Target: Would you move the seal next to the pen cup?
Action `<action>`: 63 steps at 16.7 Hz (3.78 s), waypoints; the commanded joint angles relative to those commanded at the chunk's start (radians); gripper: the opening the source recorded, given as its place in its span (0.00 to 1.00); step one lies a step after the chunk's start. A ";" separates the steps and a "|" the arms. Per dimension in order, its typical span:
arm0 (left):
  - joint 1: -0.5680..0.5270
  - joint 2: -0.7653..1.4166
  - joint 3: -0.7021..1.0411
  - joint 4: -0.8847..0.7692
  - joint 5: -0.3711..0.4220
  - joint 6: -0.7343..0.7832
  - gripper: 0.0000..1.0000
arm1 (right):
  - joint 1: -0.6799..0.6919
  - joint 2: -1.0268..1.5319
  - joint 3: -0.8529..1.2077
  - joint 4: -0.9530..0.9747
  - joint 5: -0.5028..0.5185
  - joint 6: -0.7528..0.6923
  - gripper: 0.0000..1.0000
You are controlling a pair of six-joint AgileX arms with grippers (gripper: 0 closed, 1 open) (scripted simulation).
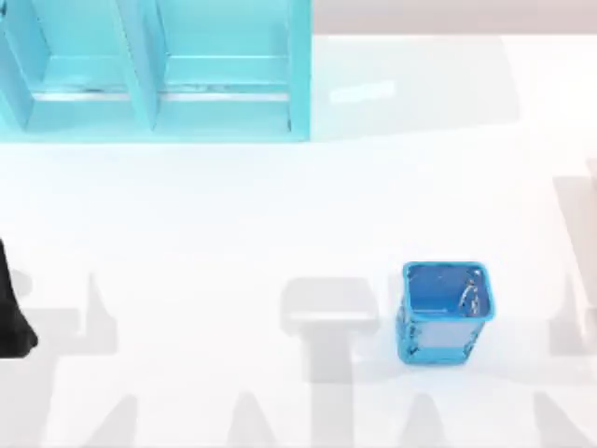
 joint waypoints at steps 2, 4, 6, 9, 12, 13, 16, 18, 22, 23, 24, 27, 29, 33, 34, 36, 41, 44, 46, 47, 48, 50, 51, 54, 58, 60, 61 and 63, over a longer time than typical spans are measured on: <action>0.000 0.000 0.000 0.000 0.000 0.000 1.00 | 0.000 0.000 0.000 0.000 0.000 0.000 1.00; 0.007 0.030 0.031 -0.027 -0.002 0.006 1.00 | 0.000 0.000 0.000 0.000 0.000 0.000 1.00; 0.020 0.103 0.104 -0.089 -0.003 0.018 1.00 | 0.000 0.000 0.000 0.000 0.000 0.000 1.00; 0.047 0.291 0.289 -0.231 -0.004 0.047 1.00 | 0.000 0.000 0.000 0.000 0.000 0.000 1.00; 0.079 0.571 0.530 -0.418 -0.003 0.084 1.00 | 0.000 0.000 0.000 0.000 0.000 0.000 1.00; 0.091 0.679 0.615 -0.487 -0.002 0.097 1.00 | 0.000 0.000 0.000 0.000 0.000 0.000 1.00; 0.126 1.010 0.868 -0.703 -0.001 0.137 1.00 | 0.000 0.000 0.000 0.000 0.000 0.000 1.00; 0.149 1.210 1.025 -0.842 0.000 0.164 1.00 | 0.000 0.000 0.000 0.000 0.000 0.000 1.00; 0.191 1.543 1.315 -1.083 0.000 0.211 1.00 | 0.000 0.000 0.000 0.000 0.000 0.000 1.00; 0.200 1.616 1.381 -1.132 0.000 0.221 1.00 | 0.000 0.000 0.000 0.000 0.000 0.000 1.00; 0.208 1.682 1.441 -1.176 0.000 0.230 1.00 | 0.000 0.000 0.000 0.000 0.000 0.000 1.00; 0.228 1.829 1.581 -1.276 0.001 0.251 1.00 | 0.000 0.000 0.000 0.000 0.000 0.000 1.00; 0.235 1.882 1.634 -1.313 0.001 0.259 1.00 | 0.000 0.000 0.000 0.000 0.000 0.000 1.00; 0.237 1.897 1.648 -1.323 0.001 0.262 1.00 | 0.000 0.000 0.000 0.000 0.000 0.000 1.00; 0.237 1.897 1.648 -1.323 0.001 0.262 1.00 | 0.000 0.000 0.000 0.000 0.000 0.000 1.00; 0.232 1.895 1.643 -1.318 0.001 0.260 1.00 | 0.000 0.000 0.000 0.000 0.000 0.000 1.00; 0.236 1.926 1.510 -1.154 0.001 0.261 1.00 | 0.000 0.000 0.000 0.000 0.000 0.000 1.00; 0.238 1.955 1.403 -1.009 0.001 0.264 1.00 | 0.000 0.000 0.000 0.000 0.000 0.000 1.00; 0.239 1.969 1.356 -0.957 0.001 0.266 1.00 | 0.000 0.000 0.000 0.000 0.000 0.000 1.00; 0.240 1.971 1.348 -0.947 0.001 0.266 1.00 | 0.000 0.000 0.000 0.000 0.000 0.000 1.00; 0.240 1.972 1.347 -0.946 0.001 0.266 1.00 | 0.000 0.000 0.000 0.000 0.000 0.000 1.00; 0.240 1.972 1.347 -0.946 0.001 0.266 1.00 | 0.000 0.000 0.000 0.000 0.000 0.000 1.00; 0.240 1.972 1.347 -0.946 0.001 0.266 1.00 | 0.000 0.000 0.000 0.000 0.000 0.000 1.00; 0.240 1.972 1.347 -0.946 0.001 0.266 0.77 | 0.000 0.000 0.000 0.000 0.000 0.000 1.00; 0.240 1.972 1.347 -0.946 0.001 0.266 0.47 | 0.000 0.000 0.000 0.000 0.000 0.000 1.00; 0.240 1.972 1.347 -0.946 0.001 0.266 0.32 | 0.000 0.000 0.000 0.000 0.000 0.000 1.00; 0.240 1.972 1.347 -0.946 0.001 0.266 0.25 | 0.000 0.000 0.000 0.000 0.000 0.000 1.00; 0.240 1.972 1.347 -0.946 0.001 0.266 0.10 | 0.000 0.000 0.000 0.000 0.000 0.000 1.00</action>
